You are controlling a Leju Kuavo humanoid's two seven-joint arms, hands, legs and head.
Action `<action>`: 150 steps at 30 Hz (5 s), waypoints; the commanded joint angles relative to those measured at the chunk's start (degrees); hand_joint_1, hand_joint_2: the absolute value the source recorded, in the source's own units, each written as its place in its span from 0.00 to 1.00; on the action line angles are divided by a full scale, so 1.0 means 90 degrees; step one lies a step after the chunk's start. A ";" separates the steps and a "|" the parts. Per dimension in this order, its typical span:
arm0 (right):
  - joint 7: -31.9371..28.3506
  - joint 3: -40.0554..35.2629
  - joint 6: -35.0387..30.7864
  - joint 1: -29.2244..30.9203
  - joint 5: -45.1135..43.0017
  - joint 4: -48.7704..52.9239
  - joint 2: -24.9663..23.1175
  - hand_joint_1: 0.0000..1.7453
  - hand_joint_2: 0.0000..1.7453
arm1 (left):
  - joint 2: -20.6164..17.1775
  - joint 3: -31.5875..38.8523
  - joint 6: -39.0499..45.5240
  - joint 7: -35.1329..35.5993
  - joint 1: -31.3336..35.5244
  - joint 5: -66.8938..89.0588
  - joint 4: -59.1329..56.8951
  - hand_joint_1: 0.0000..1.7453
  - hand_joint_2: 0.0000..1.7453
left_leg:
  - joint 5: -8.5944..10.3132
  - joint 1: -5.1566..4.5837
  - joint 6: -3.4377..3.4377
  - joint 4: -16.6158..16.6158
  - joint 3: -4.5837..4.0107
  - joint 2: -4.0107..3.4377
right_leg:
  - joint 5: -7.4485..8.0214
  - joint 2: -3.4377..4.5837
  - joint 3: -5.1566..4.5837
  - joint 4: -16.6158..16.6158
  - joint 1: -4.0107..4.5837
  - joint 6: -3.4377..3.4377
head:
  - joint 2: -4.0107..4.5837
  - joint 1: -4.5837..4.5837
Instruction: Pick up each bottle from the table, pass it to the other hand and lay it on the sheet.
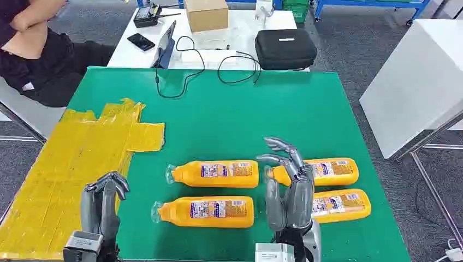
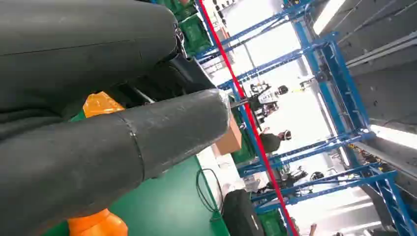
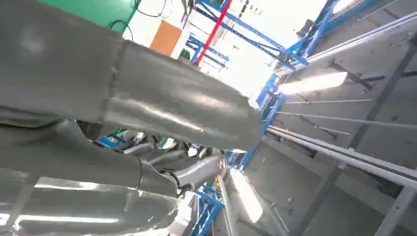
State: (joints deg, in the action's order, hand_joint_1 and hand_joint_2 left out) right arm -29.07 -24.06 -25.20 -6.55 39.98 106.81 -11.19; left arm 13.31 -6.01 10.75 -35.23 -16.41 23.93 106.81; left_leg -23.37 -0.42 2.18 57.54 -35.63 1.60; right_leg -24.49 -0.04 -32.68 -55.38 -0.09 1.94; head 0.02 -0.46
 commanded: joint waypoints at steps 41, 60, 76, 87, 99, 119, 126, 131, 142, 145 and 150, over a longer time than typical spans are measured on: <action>0.0575 -0.0322 0.0245 0.0569 -0.0009 -0.2794 0.0308 0.00 1.00 | 0.0280 -0.0370 -0.0417 -0.0530 0.0659 -0.2029 -0.1128 0.00 0.00 | 0.0007 0.0003 -0.0009 -0.0005 0.0012 -0.0020 | 0.0013 0.0004 0.0009 0.0008 0.0004 -0.0017 | 0.0000 0.0000; 0.0891 -0.0201 0.0600 -0.0064 0.0228 -0.2030 0.1145 0.00 1.00 | 0.0347 -0.0121 -0.0476 -0.0530 0.0577 -0.2144 -0.1095 0.00 0.00 | 0.0004 0.0003 -0.0009 -0.0005 0.0018 -0.0002 | 0.0005 -0.0015 0.0020 0.0012 0.0004 -0.0014 | 0.0000 0.0000; 0.1569 -0.0831 0.1871 0.0802 0.1062 -0.3731 0.1105 0.00 1.00 | 0.0355 -0.0080 -0.0701 -0.0530 0.0706 -0.2153 -0.1287 0.00 0.00 | 0.0006 0.0003 -0.0007 -0.0008 0.0017 -0.0026 | 0.0015 0.0009 0.0012 0.0014 0.0005 -0.0015 | 0.0000 0.0000; 0.1338 -0.1034 0.1732 0.1069 0.0880 -0.4361 0.0978 0.00 1.00 | 0.0331 -0.0119 -0.0706 -0.0530 0.0686 -0.2116 -0.1262 0.00 0.00 | 0.0005 0.0002 -0.0011 -0.0006 0.0016 -0.0027 | 0.0012 0.0010 0.0011 0.0010 0.0004 -0.0017 | 0.0000 0.0000; 0.1354 -0.1206 0.1955 0.1414 0.0849 -0.4924 0.0896 0.00 1.00 | 0.0309 -0.0128 -0.0724 -0.0530 0.0755 -0.2142 -0.1291 0.00 0.00 | 0.0010 0.0000 -0.0006 -0.0006 0.0006 -0.0019 | 0.0014 0.0005 0.0001 0.0007 0.0001 -0.0016 | 0.0000 0.0000; 0.2156 -0.1771 0.2560 0.2096 0.1190 -0.6748 0.0795 0.89 1.00 | 0.0349 0.0044 -0.0859 -0.0530 0.0604 -0.2237 -0.1112 0.00 0.00 | -0.0033 0.0008 -0.0048 -0.0014 0.0123 -0.0046 | -0.0014 0.0038 0.0033 0.0015 0.0005 -0.0040 | 0.0000 -0.0002; 0.2098 -0.1814 0.2648 0.2072 0.1119 -0.6760 0.0924 0.92 1.00 | 0.0362 0.0098 -0.0930 -0.0530 0.0629 -0.2272 -0.1130 0.00 0.00 | -0.0032 0.0014 -0.0051 -0.0015 0.0168 -0.0048 | -0.0010 0.0053 0.0075 0.0019 0.0010 -0.0043 | 0.0000 0.0000; 0.2098 -0.1814 0.2648 0.2072 0.1119 -0.6760 0.0924 0.92 1.00 | 0.0362 0.0098 -0.0930 -0.0530 0.0629 -0.2272 -0.1130 0.00 0.00 | -0.0032 0.0016 -0.0052 -0.0016 0.0178 -0.0043 | -0.0014 0.0046 0.0086 0.0021 0.0012 -0.0042 | 0.0000 0.0000; 0.2141 -0.2182 0.2888 0.2134 0.1125 -0.6864 0.1189 0.94 1.00 | 0.0412 0.0209 -0.1061 -0.0530 0.0660 -0.2298 -0.1099 0.00 0.00 | -0.0042 0.0016 -0.0052 -0.0012 0.0192 -0.0047 | -0.0014 0.0054 0.0098 0.0018 0.0012 -0.0033 | 0.0000 0.0002; 0.2218 -0.2359 0.3021 0.2149 0.1170 -0.6839 0.1357 0.93 1.00 | 0.0433 0.0275 -0.1118 -0.0530 0.0658 -0.2332 -0.1075 0.00 0.00 | -0.0036 0.0016 -0.0060 -0.0020 0.0189 -0.0034 | -0.0019 0.0036 0.0098 0.0026 0.0011 -0.0043 | 0.0000 0.0002; 0.2702 -0.2591 0.3224 0.2206 0.1382 -0.7014 0.1492 0.29 1.00 | 0.0484 0.0377 -0.1224 -0.0530 0.0651 -0.2375 -0.1062 0.00 0.00 | -0.0037 0.0017 -0.0058 -0.0021 0.0199 -0.0032 | -0.0021 0.0032 0.0108 0.0030 0.0012 -0.0044 | 0.0000 0.0002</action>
State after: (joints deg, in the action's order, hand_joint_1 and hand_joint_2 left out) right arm -10.47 -41.37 -1.23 16.46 49.90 52.65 -2.97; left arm 16.92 -5.07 0.59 -40.09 -11.53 3.17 98.33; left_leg -23.80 -0.32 1.74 57.50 -33.82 0.99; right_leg -24.69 0.66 -31.85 -55.34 -0.03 1.52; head 0.02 -0.44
